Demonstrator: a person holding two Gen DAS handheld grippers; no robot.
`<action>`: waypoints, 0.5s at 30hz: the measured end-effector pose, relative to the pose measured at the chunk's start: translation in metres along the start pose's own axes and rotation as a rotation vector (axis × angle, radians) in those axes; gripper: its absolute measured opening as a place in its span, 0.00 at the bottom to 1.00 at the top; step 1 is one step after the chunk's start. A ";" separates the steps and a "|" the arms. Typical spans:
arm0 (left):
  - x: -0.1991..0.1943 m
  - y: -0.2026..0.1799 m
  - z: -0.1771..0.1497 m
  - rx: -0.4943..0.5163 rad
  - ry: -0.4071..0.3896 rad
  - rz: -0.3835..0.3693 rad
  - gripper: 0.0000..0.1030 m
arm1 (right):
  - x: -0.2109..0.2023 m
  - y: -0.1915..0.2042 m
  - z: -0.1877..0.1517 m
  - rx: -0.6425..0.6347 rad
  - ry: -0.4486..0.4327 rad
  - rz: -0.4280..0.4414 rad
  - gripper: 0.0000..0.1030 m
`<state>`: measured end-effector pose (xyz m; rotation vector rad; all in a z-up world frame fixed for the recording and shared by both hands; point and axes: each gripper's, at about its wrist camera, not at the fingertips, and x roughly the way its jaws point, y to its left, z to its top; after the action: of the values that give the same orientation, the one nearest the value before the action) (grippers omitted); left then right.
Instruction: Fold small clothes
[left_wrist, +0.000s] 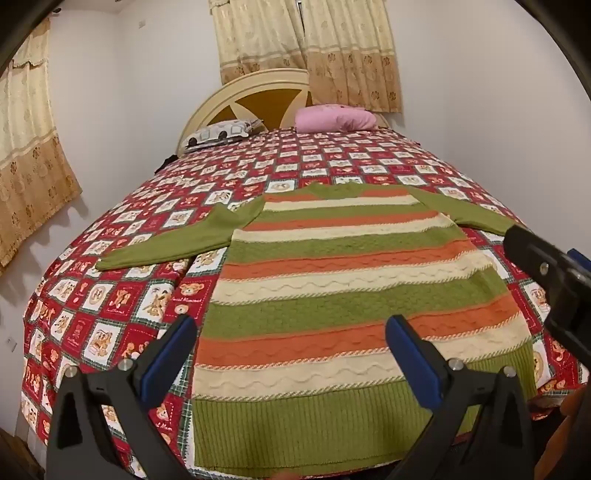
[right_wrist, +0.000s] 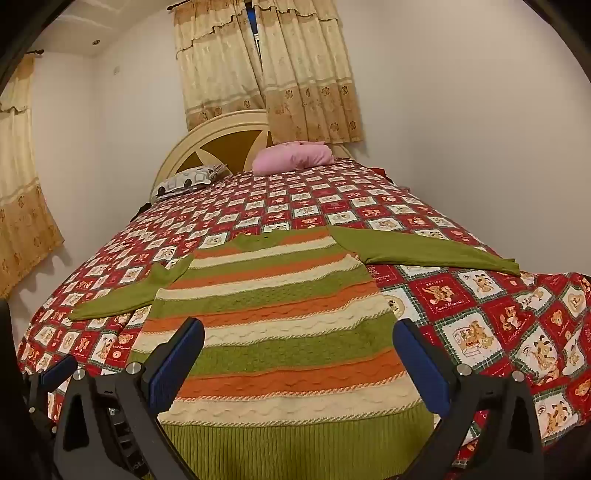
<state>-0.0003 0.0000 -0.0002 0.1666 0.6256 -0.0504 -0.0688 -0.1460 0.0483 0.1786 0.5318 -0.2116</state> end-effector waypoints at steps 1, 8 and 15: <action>0.000 0.000 0.000 -0.002 0.003 0.000 1.00 | 0.000 0.001 0.000 0.000 -0.001 -0.002 0.99; 0.007 -0.004 -0.007 -0.010 0.045 -0.016 1.00 | 0.002 -0.002 0.000 0.000 0.007 0.008 0.99; 0.010 0.002 -0.003 -0.022 0.062 -0.035 1.00 | 0.002 0.001 0.000 -0.002 0.011 0.000 0.99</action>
<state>0.0064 0.0023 -0.0089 0.1360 0.6908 -0.0723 -0.0668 -0.1456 0.0477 0.1782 0.5429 -0.2100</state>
